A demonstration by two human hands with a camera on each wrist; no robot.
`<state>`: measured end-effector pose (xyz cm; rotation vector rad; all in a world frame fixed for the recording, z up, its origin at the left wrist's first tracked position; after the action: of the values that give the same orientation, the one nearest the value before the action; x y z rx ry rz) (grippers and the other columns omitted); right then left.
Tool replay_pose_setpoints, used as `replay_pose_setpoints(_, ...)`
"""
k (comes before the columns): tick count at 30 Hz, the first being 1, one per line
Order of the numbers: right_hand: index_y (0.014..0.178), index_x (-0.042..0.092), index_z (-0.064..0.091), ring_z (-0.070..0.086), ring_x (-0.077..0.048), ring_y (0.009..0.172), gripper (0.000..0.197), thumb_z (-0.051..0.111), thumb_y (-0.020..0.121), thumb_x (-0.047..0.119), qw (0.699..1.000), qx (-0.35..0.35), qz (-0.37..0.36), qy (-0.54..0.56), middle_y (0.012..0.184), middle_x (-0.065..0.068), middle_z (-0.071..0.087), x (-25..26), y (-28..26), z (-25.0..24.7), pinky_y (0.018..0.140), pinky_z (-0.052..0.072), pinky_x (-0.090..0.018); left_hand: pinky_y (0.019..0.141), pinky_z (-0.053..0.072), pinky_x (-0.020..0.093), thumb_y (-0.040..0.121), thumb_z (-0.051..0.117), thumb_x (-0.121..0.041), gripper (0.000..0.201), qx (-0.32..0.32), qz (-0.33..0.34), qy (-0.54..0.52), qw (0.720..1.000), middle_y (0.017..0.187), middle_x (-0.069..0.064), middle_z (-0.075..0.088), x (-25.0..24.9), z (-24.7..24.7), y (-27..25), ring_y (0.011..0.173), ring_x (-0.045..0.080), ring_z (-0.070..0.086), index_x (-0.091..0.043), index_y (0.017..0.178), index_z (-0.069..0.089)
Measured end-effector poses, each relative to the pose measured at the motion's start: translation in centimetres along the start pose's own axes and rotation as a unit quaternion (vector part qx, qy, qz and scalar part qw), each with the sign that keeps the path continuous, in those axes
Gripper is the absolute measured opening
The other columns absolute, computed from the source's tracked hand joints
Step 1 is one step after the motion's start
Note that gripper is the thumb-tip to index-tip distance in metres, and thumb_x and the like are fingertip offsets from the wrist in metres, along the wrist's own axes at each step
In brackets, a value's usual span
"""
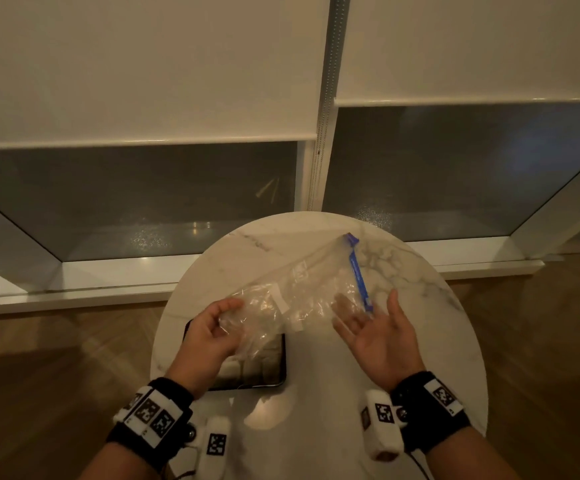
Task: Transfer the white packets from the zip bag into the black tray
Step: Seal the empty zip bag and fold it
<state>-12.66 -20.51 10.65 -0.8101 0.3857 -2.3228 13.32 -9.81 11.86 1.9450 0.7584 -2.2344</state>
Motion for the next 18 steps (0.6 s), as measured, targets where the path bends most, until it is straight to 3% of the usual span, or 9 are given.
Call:
replay_pose_setpoints(2,0.137,0.015,0.048,0.056,-0.033,0.127,0.084,0.077,0.072,0.06,0.999,0.029,0.02,0.012,0.14,-0.016,0.056,-2.3,-0.1,0.9,0.109,0.039,-0.052,0.07,0.059,0.029,0.083,0.064,0.018,0.049,-0.02,0.016,0.002,1.0,0.113,0.011,0.071,-0.1,1.7,-0.9,0.087,0.016,0.071,-0.017,0.118,0.064)
replay_pose_setpoints(4,0.14,0.016,0.045,0.057,-0.035,0.124,0.094,0.09,0.063,0.046,0.998,0.039,0.032,-0.027,0.14,-0.016,0.055,-4.0,0.0,1.7,0.107,0.041,-0.055,0.068,0.057,0.024,0.083,0.067,0.014,0.046,-0.026,0.033,0.029,0.999,0.112,0.007,0.07,-0.4,3.5,-1.9,0.082,0.011,0.069,-0.017,0.117,0.063)
replay_pose_setpoints(7,0.153,0.024,0.024,0.054,-0.041,0.126,0.096,0.083,0.077,0.029,0.995,0.056,0.01,-0.087,0.144,-0.02,0.05,-4.9,0.1,2.7,0.104,0.043,-0.058,0.073,0.059,0.025,0.082,0.074,0.005,0.044,-0.044,0.061,0.077,0.994,0.11,-0.001,0.069,-0.5,5.6,-2.8,0.091,0.009,0.069,-0.021,0.115,0.062)
replay_pose_setpoints(11,0.156,0.022,0.011,0.043,-0.045,0.135,0.11,0.082,0.075,0.046,0.987,0.097,-0.027,-0.129,0.15,-0.024,0.041,-4.7,-0.3,4.0,0.109,0.034,-0.066,0.089,0.056,0.031,0.077,0.077,-0.002,0.05,-0.104,0.123,0.179,0.971,0.114,-0.014,0.063,-0.6,6.1,-3.1,0.105,0.005,0.063,-0.036,0.111,0.061)
replay_pose_setpoints(12,0.156,0.025,0.007,0.044,-0.043,0.135,0.117,0.085,0.072,0.046,0.986,0.086,-0.039,-0.138,0.15,-0.023,0.042,-4.5,-0.5,4.2,0.109,0.035,-0.065,0.09,0.055,0.032,0.077,0.077,-0.004,0.051,-0.104,0.149,0.21,0.961,0.115,-0.016,0.06,-0.9,6.3,-3.2,0.107,0.002,0.06,-0.037,0.111,0.061)
replay_pose_setpoints(15,0.149,0.053,-0.004,0.051,-0.031,0.132,0.132,0.092,0.059,0.047,0.977,0.063,-0.084,-0.184,0.147,-0.01,0.048,-3.6,-1.0,4.4,0.106,0.043,-0.056,0.093,0.052,0.024,0.079,0.076,-0.005,0.049,-0.09,0.208,0.279,0.933,0.117,-0.018,0.054,-1.8,7.3,-3.9,0.111,-0.007,0.053,-0.031,0.117,0.06)
replay_pose_setpoints(16,0.147,0.055,-0.006,0.053,-0.027,0.131,0.134,0.093,0.058,0.044,0.968,0.071,-0.109,-0.214,0.144,-0.004,0.052,-3.1,-1.2,4.6,0.105,0.046,-0.052,0.095,0.05,0.021,0.079,0.076,-0.005,0.048,-0.095,0.218,0.294,0.926,0.117,-0.017,0.053,-2.0,7.4,-4.0,0.111,-0.01,0.051,-0.028,0.118,0.06)
replay_pose_setpoints(18,0.15,0.042,0.003,0.056,-0.028,0.127,0.126,0.092,0.061,0.028,0.948,0.099,-0.134,-0.27,0.134,-0.003,0.061,-2.7,-1.6,5.4,0.099,0.051,-0.043,0.094,0.047,0.017,0.079,0.076,-0.005,0.048,-0.109,0.234,0.319,0.912,0.116,-0.015,0.051,-2.3,7.5,-4.1,0.11,-0.013,0.049,-0.024,0.12,0.06)
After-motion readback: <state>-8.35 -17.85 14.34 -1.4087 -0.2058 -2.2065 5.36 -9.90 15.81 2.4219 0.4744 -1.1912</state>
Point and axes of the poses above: each hand's wrist, its own y-axis towards the middle knuckle, its own z-axis out of the palm, x = y × z, the point moved 6 cm from there along y, towards the middle knuckle
